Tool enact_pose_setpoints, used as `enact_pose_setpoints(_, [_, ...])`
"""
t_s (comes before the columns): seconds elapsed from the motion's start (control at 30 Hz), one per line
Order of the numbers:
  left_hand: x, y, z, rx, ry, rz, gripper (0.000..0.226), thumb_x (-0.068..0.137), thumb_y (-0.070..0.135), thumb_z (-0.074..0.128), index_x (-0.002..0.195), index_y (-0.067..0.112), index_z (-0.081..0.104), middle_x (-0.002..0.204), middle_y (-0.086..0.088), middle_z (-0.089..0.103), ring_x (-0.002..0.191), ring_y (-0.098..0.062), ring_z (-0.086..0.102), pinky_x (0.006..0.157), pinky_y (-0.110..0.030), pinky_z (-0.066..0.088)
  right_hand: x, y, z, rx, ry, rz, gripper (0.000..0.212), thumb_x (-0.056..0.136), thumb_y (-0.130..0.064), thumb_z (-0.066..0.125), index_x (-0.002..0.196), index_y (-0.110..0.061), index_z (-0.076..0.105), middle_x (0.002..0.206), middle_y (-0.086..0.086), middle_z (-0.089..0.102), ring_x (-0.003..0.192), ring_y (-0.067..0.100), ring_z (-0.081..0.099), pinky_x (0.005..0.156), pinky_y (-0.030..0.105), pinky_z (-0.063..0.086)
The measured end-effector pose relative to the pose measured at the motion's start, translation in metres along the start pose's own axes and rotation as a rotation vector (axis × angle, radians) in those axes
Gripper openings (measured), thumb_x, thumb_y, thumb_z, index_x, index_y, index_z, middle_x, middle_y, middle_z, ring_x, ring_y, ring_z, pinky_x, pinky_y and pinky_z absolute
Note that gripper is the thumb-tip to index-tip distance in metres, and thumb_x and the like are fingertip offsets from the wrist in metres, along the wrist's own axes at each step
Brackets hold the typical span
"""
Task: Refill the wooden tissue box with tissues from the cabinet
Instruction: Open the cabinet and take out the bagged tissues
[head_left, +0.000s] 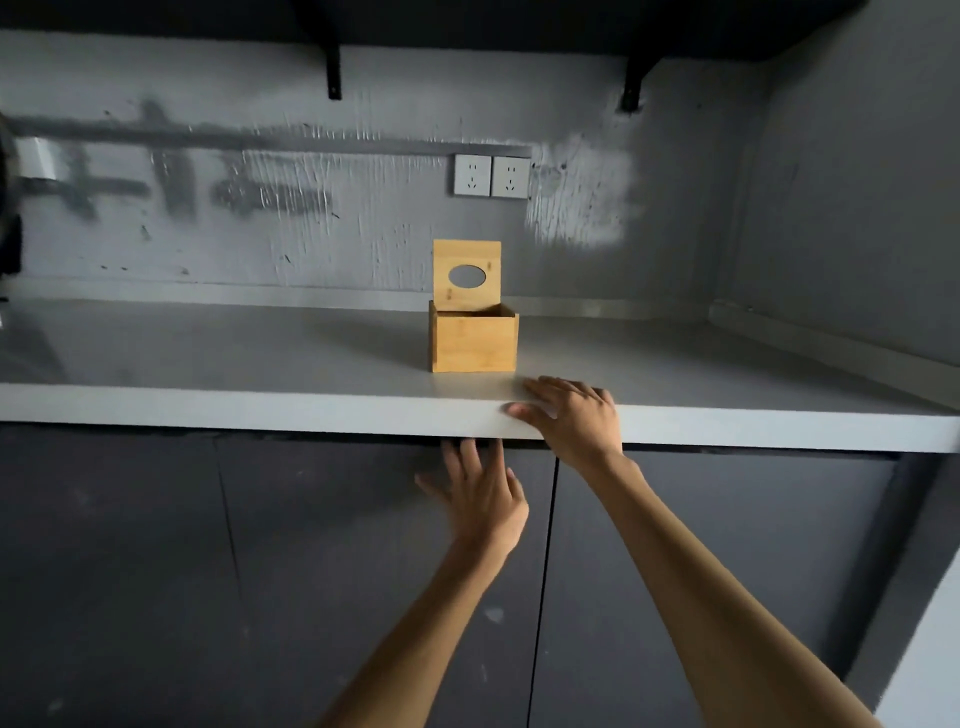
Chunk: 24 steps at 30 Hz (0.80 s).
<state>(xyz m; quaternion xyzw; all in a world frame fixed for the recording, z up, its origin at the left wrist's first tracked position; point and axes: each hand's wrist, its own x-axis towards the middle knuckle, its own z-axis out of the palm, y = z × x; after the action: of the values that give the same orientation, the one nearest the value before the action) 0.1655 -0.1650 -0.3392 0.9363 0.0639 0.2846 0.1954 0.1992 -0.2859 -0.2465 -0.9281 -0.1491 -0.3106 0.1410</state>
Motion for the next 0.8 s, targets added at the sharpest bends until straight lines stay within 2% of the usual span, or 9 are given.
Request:
enact_pose_setpoints(0.1, [0.002,0.009,0.007,-0.109,-0.063,-0.038,0.056,0.090,0.035,0.046,0.144,0.028,0.031,0.154,-0.002,0.020,0.148,-0.030,0.001,0.102,-0.078,0.018,0.000,0.000,0.000,0.013,-0.003,0.015,0.064,0.085,-0.072,0.041,0.135,-0.034,0.053,0.146,-0.008,0.049,0.136,0.016,0.041,0.107,0.034,0.028])
enact_pose_setpoints(0.27, [-0.011,-0.012,-0.028,-0.125,-0.180,0.092,0.052,0.092,0.047,0.042,0.140,0.028,0.036,0.151,0.006,0.022,0.145,-0.027,0.002,0.103,-0.071,0.026,-0.002,-0.001,-0.009,0.017,-0.083,-0.009,0.052,0.094,-0.060,0.038,0.138,-0.033,0.050,0.148,-0.007,0.047,0.139,0.016,0.038,0.110,0.034,0.025])
enact_pose_setpoints(0.33, [-0.032,-0.026,-0.049,-0.183,-0.204,0.149,0.044,0.092,0.051,0.039,0.132,0.033,0.041,0.145,0.011,0.029,0.143,-0.022,0.005,0.103,-0.066,0.030,-0.014,0.001,-0.021,0.132,-0.090,-0.006,0.046,0.098,-0.054,0.036,0.134,-0.032,0.054,0.145,-0.006,0.051,0.136,0.017,0.042,0.111,0.035,0.027])
enact_pose_setpoints(0.4, [-0.060,-0.039,-0.071,-0.311,-0.171,0.183,0.038,0.090,0.055,0.035,0.120,0.036,0.048,0.135,0.016,0.036,0.139,-0.015,0.010,0.106,-0.057,0.031,-0.035,-0.002,-0.036,0.534,-0.114,-0.022,0.041,0.101,-0.046,0.036,0.130,-0.028,0.060,0.138,-0.006,0.058,0.131,0.014,0.048,0.112,0.036,0.032])
enact_pose_setpoints(0.47, [-0.091,-0.052,-0.090,-0.496,-0.067,0.192,0.036,0.091,0.055,0.032,0.109,0.033,0.056,0.124,0.020,0.043,0.138,-0.011,0.017,0.112,-0.043,0.027,-0.071,-0.021,-0.036,1.263,-0.299,-0.042,0.045,0.103,-0.039,0.031,0.133,-0.019,0.058,0.140,-0.002,0.056,0.133,0.014,0.047,0.112,0.038,0.033])
enact_pose_setpoints(0.53, [-0.119,-0.068,-0.112,-0.674,-0.006,0.174,0.038,0.094,0.049,0.031,0.102,0.029,0.062,0.117,0.019,0.049,0.140,-0.014,0.023,0.115,-0.024,0.022,-0.110,-0.049,-0.016,1.690,-0.469,0.018,0.056,0.097,-0.053,0.035,0.133,-0.016,0.056,0.143,0.001,0.053,0.137,0.018,0.043,0.113,0.038,0.032])
enact_pose_setpoints(0.6, [-0.138,-0.083,-0.134,-0.794,-0.018,0.120,0.041,0.096,0.045,0.032,0.097,0.024,0.067,0.118,0.011,0.053,0.141,-0.016,0.026,0.114,-0.016,0.019,-0.142,-0.083,0.012,1.715,-0.552,0.110,0.063,0.088,-0.066,0.044,0.134,-0.025,0.056,0.142,-0.005,0.054,0.136,0.013,0.044,0.112,0.031,0.036])
enact_pose_setpoints(0.7, [-0.167,-0.109,-0.162,-0.783,0.078,0.080,0.037,0.095,0.045,0.041,0.090,0.019,0.068,0.123,0.001,0.050,0.141,-0.015,0.030,0.114,-0.017,0.022,-0.186,-0.152,0.049,1.788,-0.628,0.158,0.048,0.098,-0.052,0.034,0.139,-0.029,0.049,0.143,-0.005,0.052,0.127,0.004,0.052,0.104,0.022,0.045])
enact_pose_setpoints(0.8, [-0.196,-0.128,-0.186,-0.932,0.151,-0.099,0.025,0.086,0.039,0.051,0.088,0.022,0.068,0.131,0.004,0.048,0.138,-0.014,0.037,0.109,-0.016,0.031,-0.228,-0.228,0.058,1.932,-0.686,0.246,0.046,0.096,-0.043,0.042,0.136,-0.022,0.052,0.143,0.006,0.053,0.129,0.012,0.051,0.111,0.033,0.039])
